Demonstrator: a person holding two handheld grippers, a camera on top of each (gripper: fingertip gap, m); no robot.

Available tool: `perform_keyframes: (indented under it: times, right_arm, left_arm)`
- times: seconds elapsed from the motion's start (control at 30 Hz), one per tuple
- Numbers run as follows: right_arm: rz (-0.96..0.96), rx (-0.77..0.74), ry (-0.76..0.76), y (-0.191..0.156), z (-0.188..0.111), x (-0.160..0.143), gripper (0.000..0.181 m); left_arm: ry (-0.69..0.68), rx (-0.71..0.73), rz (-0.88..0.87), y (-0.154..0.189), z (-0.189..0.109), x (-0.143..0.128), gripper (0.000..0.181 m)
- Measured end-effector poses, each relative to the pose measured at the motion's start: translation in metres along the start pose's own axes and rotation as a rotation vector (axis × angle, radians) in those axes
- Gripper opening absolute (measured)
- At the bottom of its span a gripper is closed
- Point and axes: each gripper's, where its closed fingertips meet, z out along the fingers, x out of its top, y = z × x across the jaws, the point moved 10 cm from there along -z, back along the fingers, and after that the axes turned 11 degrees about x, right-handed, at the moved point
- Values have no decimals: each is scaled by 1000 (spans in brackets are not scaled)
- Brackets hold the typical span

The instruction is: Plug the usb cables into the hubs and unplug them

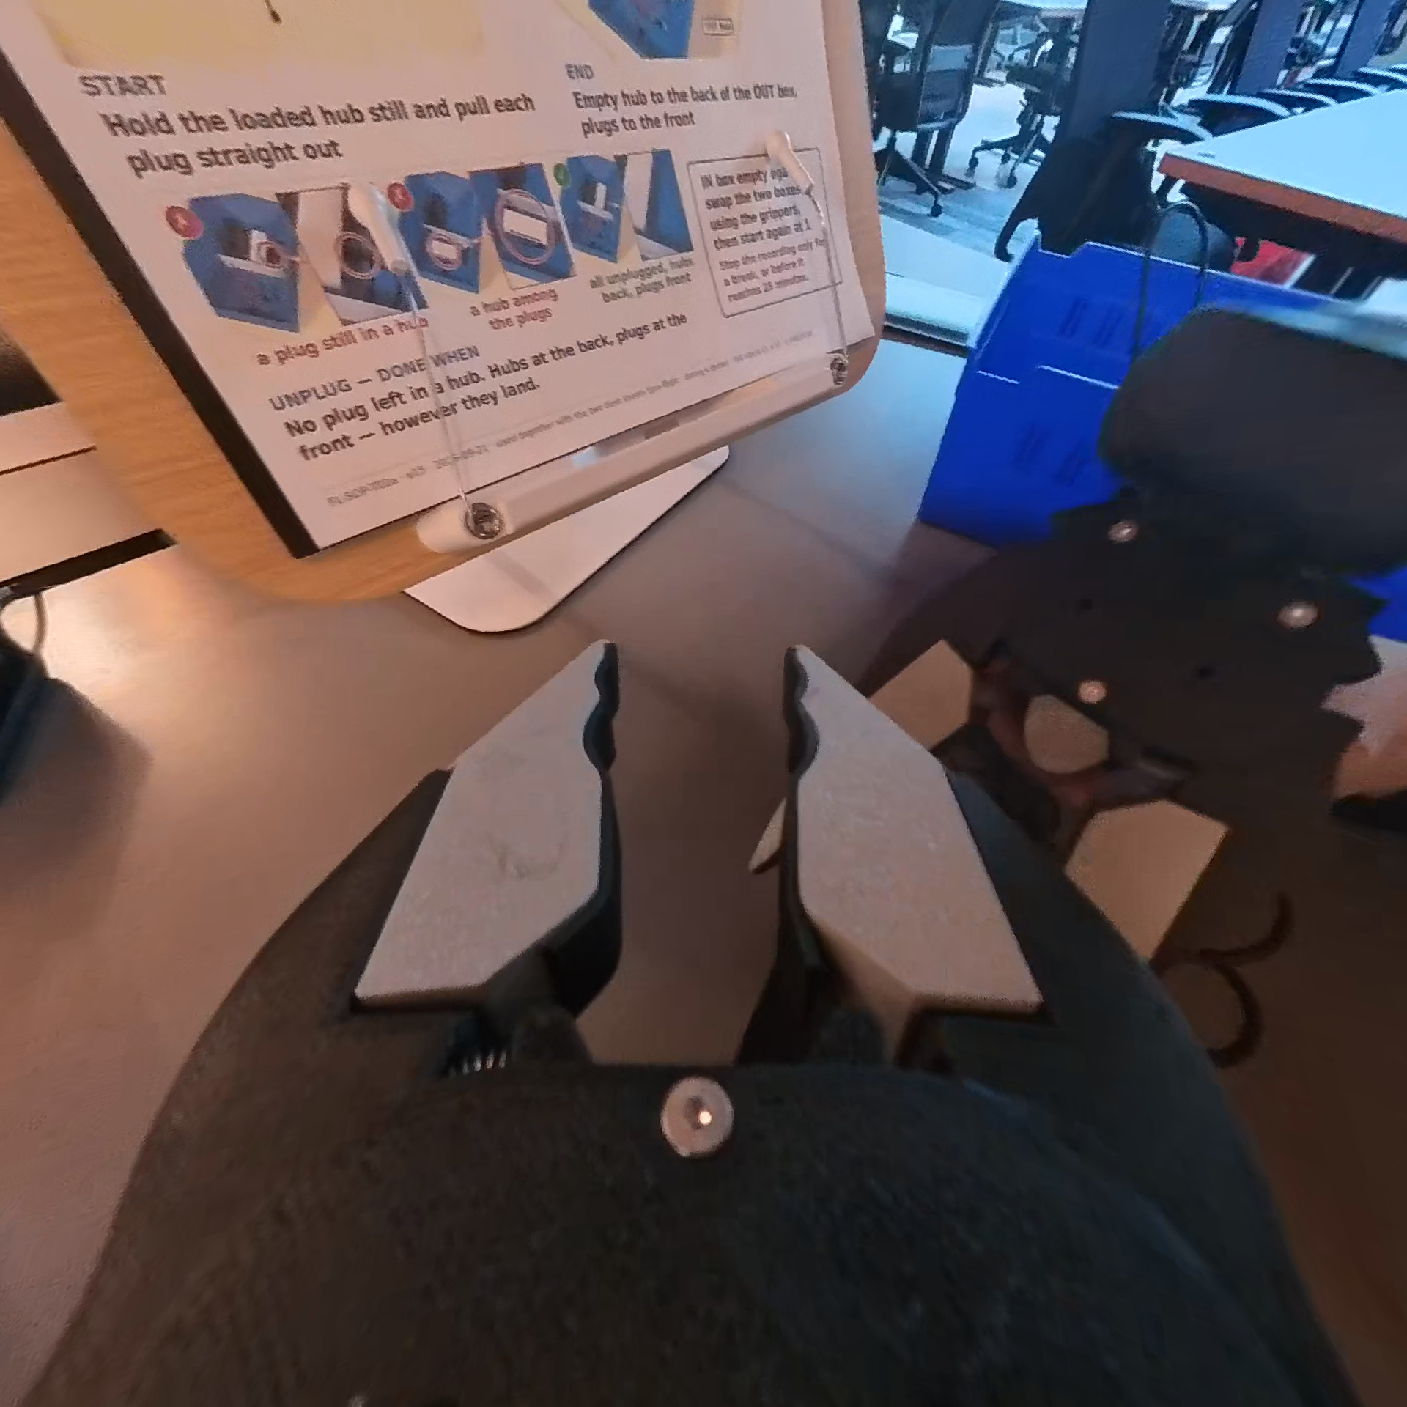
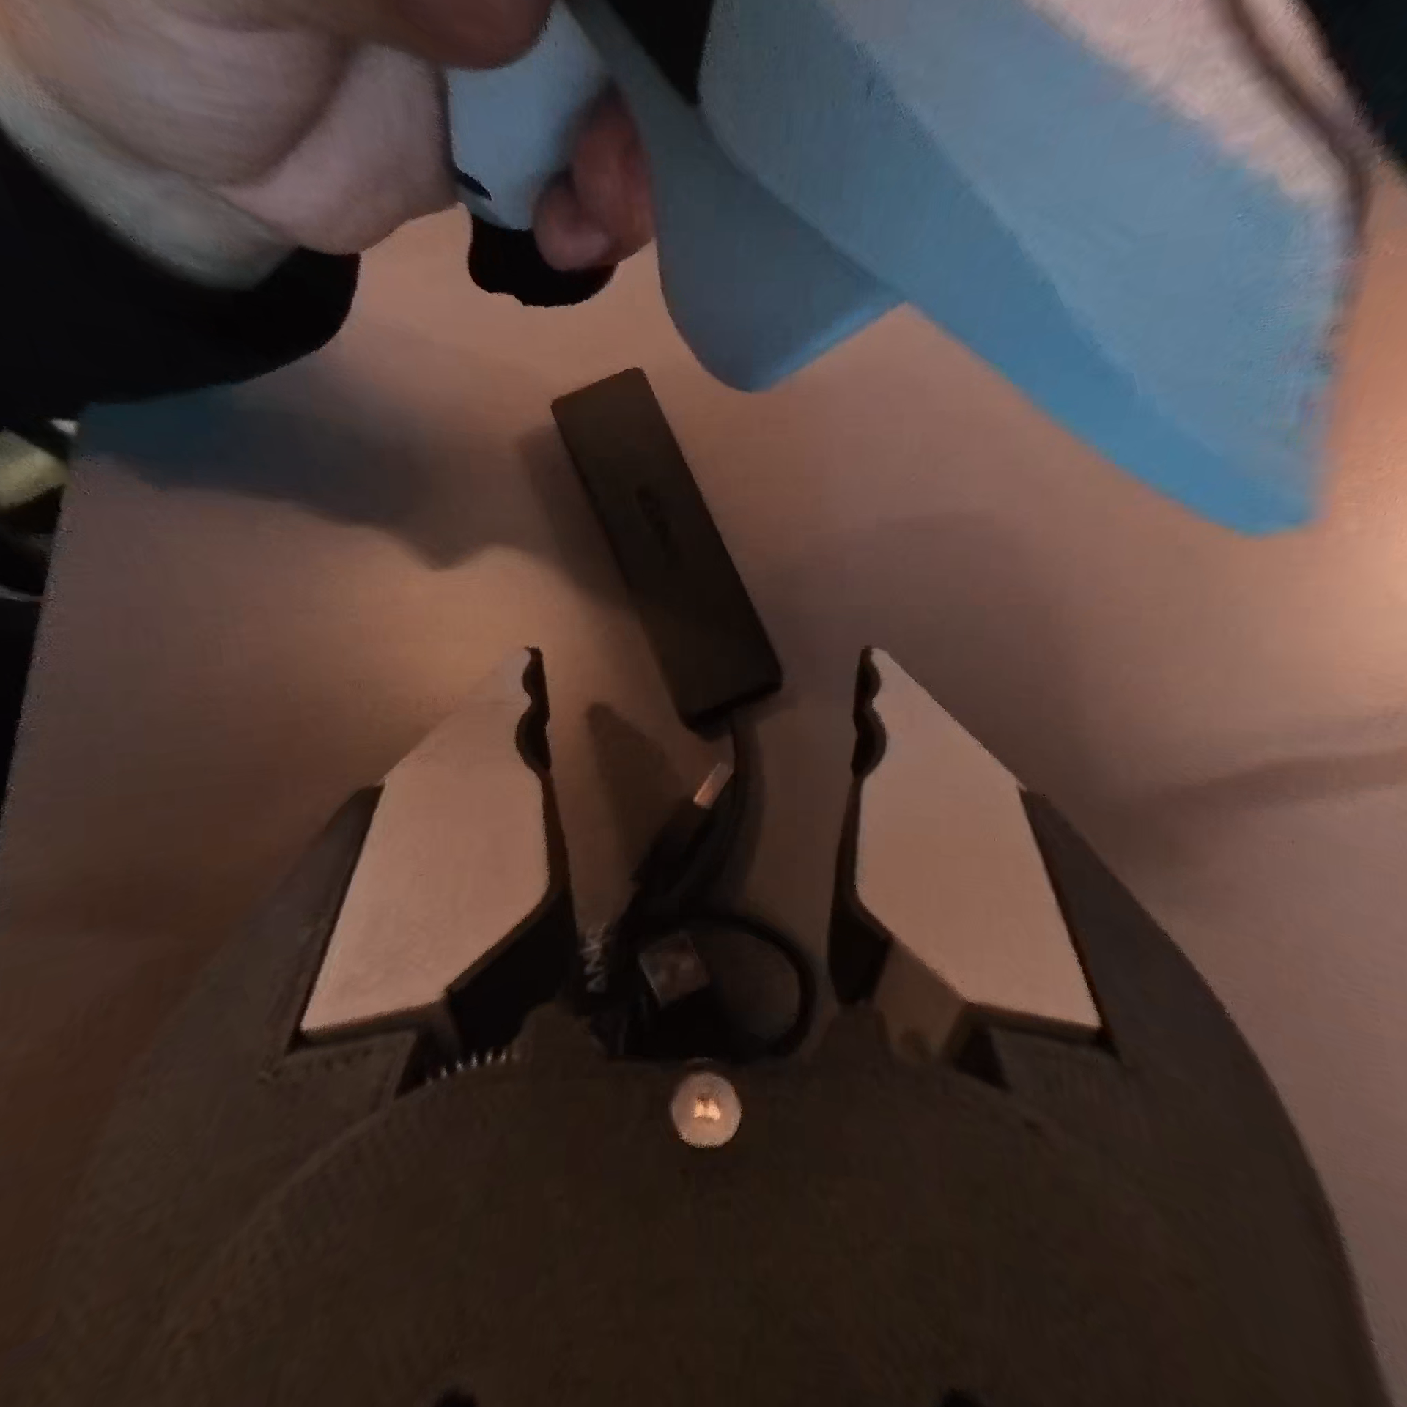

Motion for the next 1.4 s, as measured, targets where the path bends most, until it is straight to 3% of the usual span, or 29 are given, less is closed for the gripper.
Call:
perform_keyframes:
  times: [0.07, 0.2, 0.33, 0.47, 0.6, 0.73, 0.8, 0.93, 1.1, 1.2, 1.23, 1.27, 1.4]
  right_arm:
    - [3, 1, -86, 4, 10, 2, 72]
    - [-17, -39, -115, 4, 13, 5, 35]
    - [-108, -100, -123, -4, 12, 2, 34]
    - [-240, -308, -118, -9, -5, 0, 33]
    - [-366, -612, -72, -12, -31, -3, 32]
    - [-528, -879, -117, -23, -38, -9, 32]
    - [-580, -988, -135, -25, -39, -11, 32]
    - [-602, -1018, -80, -30, -43, -10, 32]
    - [-650, -1056, -58, -38, -44, -8, 32]
    - [-673, -1074, -57, -41, -42, -7, 32]
    - [-687, -1097, -55, -42, -43, -6, 32]
    - [-696, -1110, -53, -42, -43, -6, 32]
    - [-703, -1137, -15, -45, -49, -5, 31]
  left_arm:
    - [-2, -4, -14, -2, 0, 0, 41]
    - [3, -79, -56, 0, -2, 1, 41]
    - [3, -122, -84, -1, -3, 2, 41]
    - [-13, -95, -92, -8, -2, 0, 42]
    - [-69, -115, -122, -19, 0, -5, 46]
    - [-121, -225, -147, -22, 3, -10, 67]
    - [-125, -294, -118, -20, 1, -11, 68]
    - [-82, -337, -35, -17, -5, -8, 77]
    - [-39, -349, -28, -23, -14, -5, 69]
    - [-48, -326, -78, -32, -15, -6, 53]
    - [-51, -286, -117, -37, -14, -7, 74]
    - [-54, -263, -144, -42, -12, -7, 80]
    - [-71, -365, -187, -38, -8, -11, 77]
